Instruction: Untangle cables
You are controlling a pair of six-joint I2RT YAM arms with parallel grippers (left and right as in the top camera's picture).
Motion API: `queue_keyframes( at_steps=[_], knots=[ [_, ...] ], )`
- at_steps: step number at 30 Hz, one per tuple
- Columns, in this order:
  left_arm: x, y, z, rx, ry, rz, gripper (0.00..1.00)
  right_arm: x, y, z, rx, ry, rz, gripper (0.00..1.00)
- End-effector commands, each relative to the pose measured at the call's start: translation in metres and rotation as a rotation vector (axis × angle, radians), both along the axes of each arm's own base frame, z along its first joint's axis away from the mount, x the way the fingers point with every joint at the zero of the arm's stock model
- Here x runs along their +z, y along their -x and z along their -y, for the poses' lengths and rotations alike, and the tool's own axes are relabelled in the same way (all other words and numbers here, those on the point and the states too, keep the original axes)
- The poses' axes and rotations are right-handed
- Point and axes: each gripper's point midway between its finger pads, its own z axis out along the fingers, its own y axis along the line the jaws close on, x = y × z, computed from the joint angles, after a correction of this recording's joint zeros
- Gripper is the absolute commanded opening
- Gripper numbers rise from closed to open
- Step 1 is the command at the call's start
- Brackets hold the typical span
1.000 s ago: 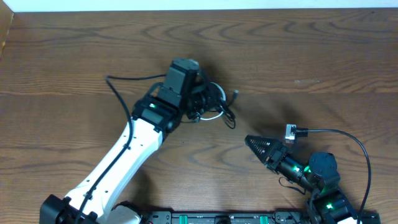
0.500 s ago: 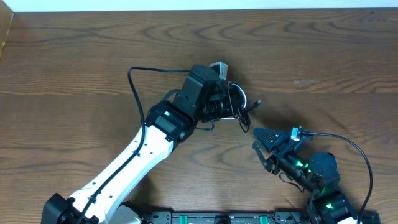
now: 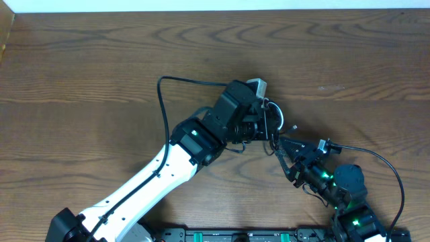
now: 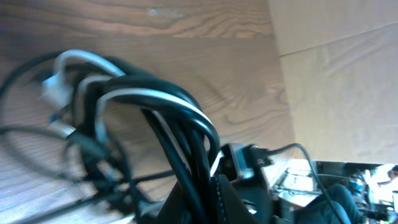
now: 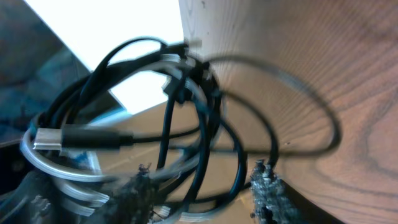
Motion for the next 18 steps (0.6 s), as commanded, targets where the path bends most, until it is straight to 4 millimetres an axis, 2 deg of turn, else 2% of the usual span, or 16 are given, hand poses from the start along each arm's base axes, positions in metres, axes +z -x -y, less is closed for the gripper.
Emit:
queue_keyframes(
  at_steps=[1, 4, 5, 6, 8, 9, 10, 15, 18],
  knots=[
    [0.018, 0.007, 0.011, 0.002, 0.072, -0.023, 0.08, -0.007, -0.001, 0.001, -0.013, -0.004, -0.038, 0.38],
    [0.022, 0.012, 0.018, 0.038, 0.117, -0.099, 0.08, -0.017, -0.001, 0.001, -0.013, 0.010, -0.076, 0.23],
    [0.022, 0.016, 0.020, 0.049, 0.128, -0.129, 0.08, -0.020, 0.000, -0.001, -0.006, 0.005, -0.100, 0.21],
    [0.022, 0.018, 0.022, 0.051, 0.132, -0.141, 0.08, -0.022, 0.001, -0.003, 0.003, -0.005, -0.117, 0.23],
    [0.023, 0.021, 0.025, 0.038, 0.131, -0.135, 0.08, -0.023, 0.003, -0.006, 0.021, -0.030, -0.143, 0.37],
    [0.023, 0.022, 0.025, 0.034, 0.127, -0.127, 0.08, -0.023, 0.003, -0.008, 0.026, -0.037, -0.149, 0.48],
    [0.022, 0.021, 0.025, 0.037, 0.124, -0.122, 0.08, -0.022, 0.004, -0.009, 0.035, -0.049, -0.152, 0.54],
    [0.019, 0.008, 0.019, 0.085, 0.077, -0.031, 0.08, -0.014, 0.006, -0.015, 0.062, -0.097, -0.153, 0.67],
    [0.018, -0.002, 0.013, 0.083, 0.018, 0.085, 0.08, -0.021, 0.005, -0.011, 0.039, -0.080, -0.176, 0.70]
  ],
)
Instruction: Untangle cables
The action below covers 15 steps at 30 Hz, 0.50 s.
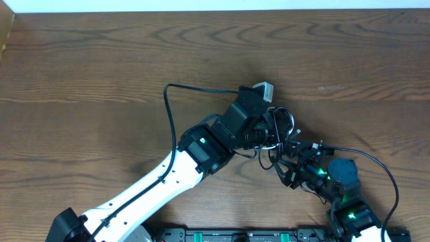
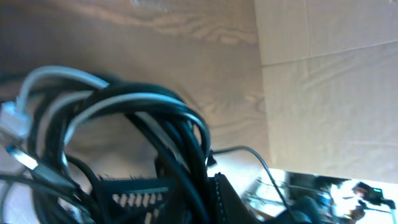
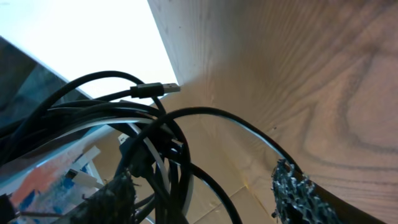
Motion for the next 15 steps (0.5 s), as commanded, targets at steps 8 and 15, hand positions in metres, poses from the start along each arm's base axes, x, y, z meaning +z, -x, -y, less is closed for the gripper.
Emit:
queue_keyframes(
  at_steps=[8, 15],
  knots=[
    [-0.004, -0.036, -0.032, 0.126, -0.222, 0.259, 0.07, -0.006, 0.004, -0.001, 0.009, -0.008, -0.045, 0.71],
    [-0.005, -0.036, -0.033, 0.148, -0.213, 0.236, 0.08, -0.001, 0.009, -0.007, 0.037, -0.057, -0.070, 0.70]
  ],
)
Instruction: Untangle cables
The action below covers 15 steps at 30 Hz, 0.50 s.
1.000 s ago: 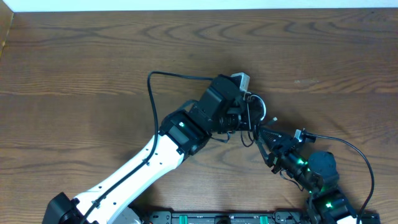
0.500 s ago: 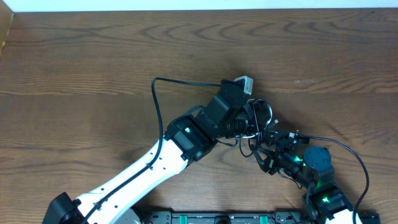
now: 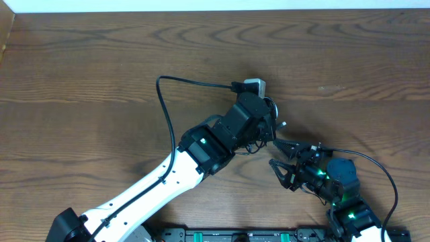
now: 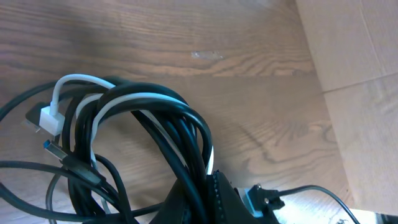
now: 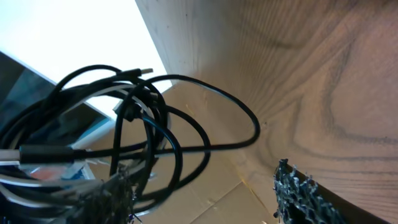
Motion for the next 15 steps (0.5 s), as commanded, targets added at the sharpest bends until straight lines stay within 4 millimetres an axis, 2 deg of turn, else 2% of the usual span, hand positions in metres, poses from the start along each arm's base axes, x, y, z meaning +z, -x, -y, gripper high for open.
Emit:
queue_keyframes(
  at_steps=[1, 8, 13, 15],
  knots=[
    [0.012, -0.006, -0.002, 0.037, 0.018, 0.032, 0.08, 0.007, 0.003, -0.005, 0.018, -0.063, -0.029, 0.70],
    [0.018, -0.001, 0.012, 0.131, 0.122, 0.012, 0.08, 0.028, -0.004, -0.007, -0.009, -0.149, 0.004, 0.68],
    [0.021, 0.009, 0.018, 0.215, 0.137, 0.030, 0.08, 0.029, -0.009, -0.003, -0.041, -0.143, 0.015, 0.63],
    [0.021, 0.015, 0.021, 0.216, 0.124, 0.046, 0.08, 0.031, -0.013, 0.000, -0.068, -0.142, 0.033, 0.66]
  ],
)
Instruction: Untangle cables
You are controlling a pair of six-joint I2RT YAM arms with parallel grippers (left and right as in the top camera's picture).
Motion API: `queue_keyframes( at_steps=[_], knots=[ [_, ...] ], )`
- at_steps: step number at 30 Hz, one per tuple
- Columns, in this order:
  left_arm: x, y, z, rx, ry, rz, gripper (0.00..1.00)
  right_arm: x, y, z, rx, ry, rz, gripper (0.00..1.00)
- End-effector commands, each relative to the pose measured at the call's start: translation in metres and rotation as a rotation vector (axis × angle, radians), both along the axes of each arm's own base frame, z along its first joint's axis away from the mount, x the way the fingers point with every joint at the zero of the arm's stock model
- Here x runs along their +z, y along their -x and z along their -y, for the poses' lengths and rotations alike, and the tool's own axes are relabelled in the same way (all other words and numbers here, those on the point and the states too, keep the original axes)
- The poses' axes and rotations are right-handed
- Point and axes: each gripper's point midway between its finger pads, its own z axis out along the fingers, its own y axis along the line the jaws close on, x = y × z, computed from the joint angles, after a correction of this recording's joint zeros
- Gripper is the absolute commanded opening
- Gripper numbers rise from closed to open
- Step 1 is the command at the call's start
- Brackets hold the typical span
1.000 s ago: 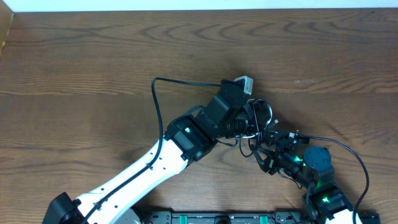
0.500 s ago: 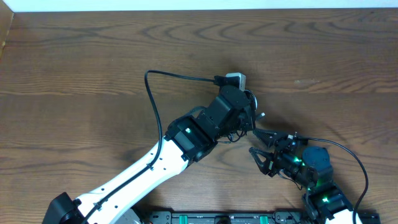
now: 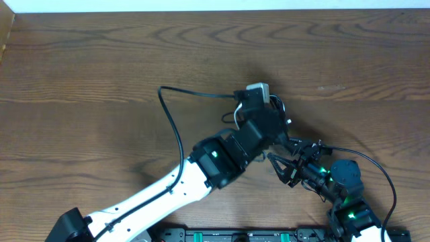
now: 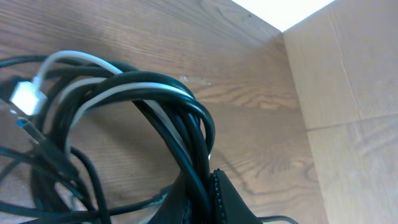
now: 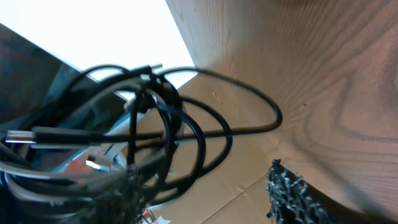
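Note:
A tangled bundle of black and white cables [image 3: 280, 109] hangs over the brown wooden table [image 3: 101, 60], and my left gripper [image 3: 271, 130] is shut on it. In the left wrist view the loops [image 4: 155, 93] fan out from the gripper [image 4: 202, 186], with a white connector [image 4: 23, 96] at the left. A white plug [image 3: 257, 88] sits at the bundle's far side. One black cable [image 3: 171, 121] trails left in a long arc. My right gripper [image 3: 282, 165] is open just in front of the bundle. The right wrist view shows the loops [image 5: 149, 118] by the left finger of that gripper [image 5: 205, 174].
A cardboard wall [image 4: 348, 93] borders the table on the right. The right arm's own black lead [image 3: 384, 165] arcs over the table at lower right. The arms' base rail [image 3: 235, 235] runs along the near edge.
My left arm has swung a little to the right, and the bundle now sits closer to the open right gripper. The right gripper has hardly moved and stays open.
My left gripper held the bundle above the table centre, with the right gripper open beside it. Then the bundle was further right, against the right gripper's fingers. Then it was back to the left. Now it is near the right gripper again. The grip has not changed.

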Motion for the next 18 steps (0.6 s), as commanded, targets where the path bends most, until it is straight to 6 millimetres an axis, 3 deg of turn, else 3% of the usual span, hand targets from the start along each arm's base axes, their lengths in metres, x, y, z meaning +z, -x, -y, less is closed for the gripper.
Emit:
queue_keyframes(
  at_steps=[1, 6, 12, 18],
  knots=[
    [0.006, 0.007, 0.001, 0.072, 0.014, 0.026, 0.08, 0.004, -0.007, 0.006, -0.052, -0.004, 0.014, 0.67],
    [0.000, 0.007, -0.008, 0.115, -0.035, 0.037, 0.08, -0.015, -0.010, 0.017, -0.115, 0.045, -0.051, 0.73],
    [0.000, 0.003, -0.014, 0.182, -0.005, 0.017, 0.08, 0.009, -0.010, 0.008, -0.066, -0.009, 0.038, 0.76],
    [0.000, 0.002, -0.016, 0.226, 0.021, 0.000, 0.08, 0.021, -0.014, 0.008, -0.076, -0.027, 0.085, 0.65]
  ],
)
